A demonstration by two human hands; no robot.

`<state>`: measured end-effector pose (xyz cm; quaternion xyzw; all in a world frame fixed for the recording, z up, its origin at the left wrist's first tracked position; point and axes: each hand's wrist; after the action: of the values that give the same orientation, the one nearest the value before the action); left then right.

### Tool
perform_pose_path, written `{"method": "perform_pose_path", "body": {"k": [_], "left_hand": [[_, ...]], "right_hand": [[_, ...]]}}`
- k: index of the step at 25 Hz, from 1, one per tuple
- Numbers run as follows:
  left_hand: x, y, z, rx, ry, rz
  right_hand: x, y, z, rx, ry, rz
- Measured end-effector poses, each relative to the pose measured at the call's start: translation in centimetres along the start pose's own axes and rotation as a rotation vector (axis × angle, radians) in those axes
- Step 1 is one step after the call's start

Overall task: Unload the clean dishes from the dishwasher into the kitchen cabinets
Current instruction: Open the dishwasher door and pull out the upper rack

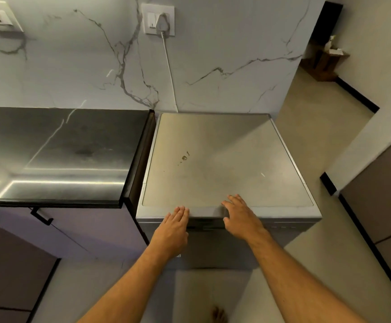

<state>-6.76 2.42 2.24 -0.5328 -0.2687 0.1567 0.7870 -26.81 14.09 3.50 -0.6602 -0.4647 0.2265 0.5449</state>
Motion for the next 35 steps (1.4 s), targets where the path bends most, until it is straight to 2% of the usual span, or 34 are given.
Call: {"method": "perform_pose_path", "body": {"k": [6,10,11,12,15,16,18,22,28,35], "left_hand": [[3.4,2.3,0.1,0.054,0.019,-0.026],[4.8,3.7,0.8,0.127,-0.004,-0.081],[4.7,3.7,1.3,0.263,-0.065,-0.102],[4.7,3.5,1.9,0.502,-0.172,-0.125],[4.4,2.4,4.8,1.421,-0.487,-0.137],[4.3,2.2,5.7,1.627,-0.538,-0.109],[4.1,1.8,7.3,1.802,-0.583,-0.052],[3.5,2.6,10.4,1.857,-0.653,-0.015],[3.1,3.3,12.3,1.957,-0.671,0.094],[1.9,3.1,10.1,1.921,-0.710,0.077]], "right_hand": [[3.9,2.2,-0.4,-0.127,0.088,-0.001],[6.0,3.1,0.3,-0.079,0.102,-0.046],[6.2,3.0,0.6,-0.095,0.112,-0.049],[6.3,3.0,1.0,-0.145,0.136,-0.036],[6.3,3.4,2.2,-0.466,0.249,0.013],[6.4,3.5,2.6,-0.579,0.290,-0.003],[6.3,3.7,3.4,-0.748,0.363,-0.022],[5.9,4.9,5.1,-1.009,0.463,-0.067],[5.1,5.0,4.7,-1.707,0.711,-0.111],[1.3,5.9,2.7,-1.850,0.939,0.029]]}}
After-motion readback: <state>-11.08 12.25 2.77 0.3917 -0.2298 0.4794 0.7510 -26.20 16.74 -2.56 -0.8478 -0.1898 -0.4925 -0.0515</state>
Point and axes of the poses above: each hand's wrist, its own x-axis away from the middle knuckle, its own y-axis out of the palm, z = x × y, and after that the axes turned 3 degrees about x, right-handed
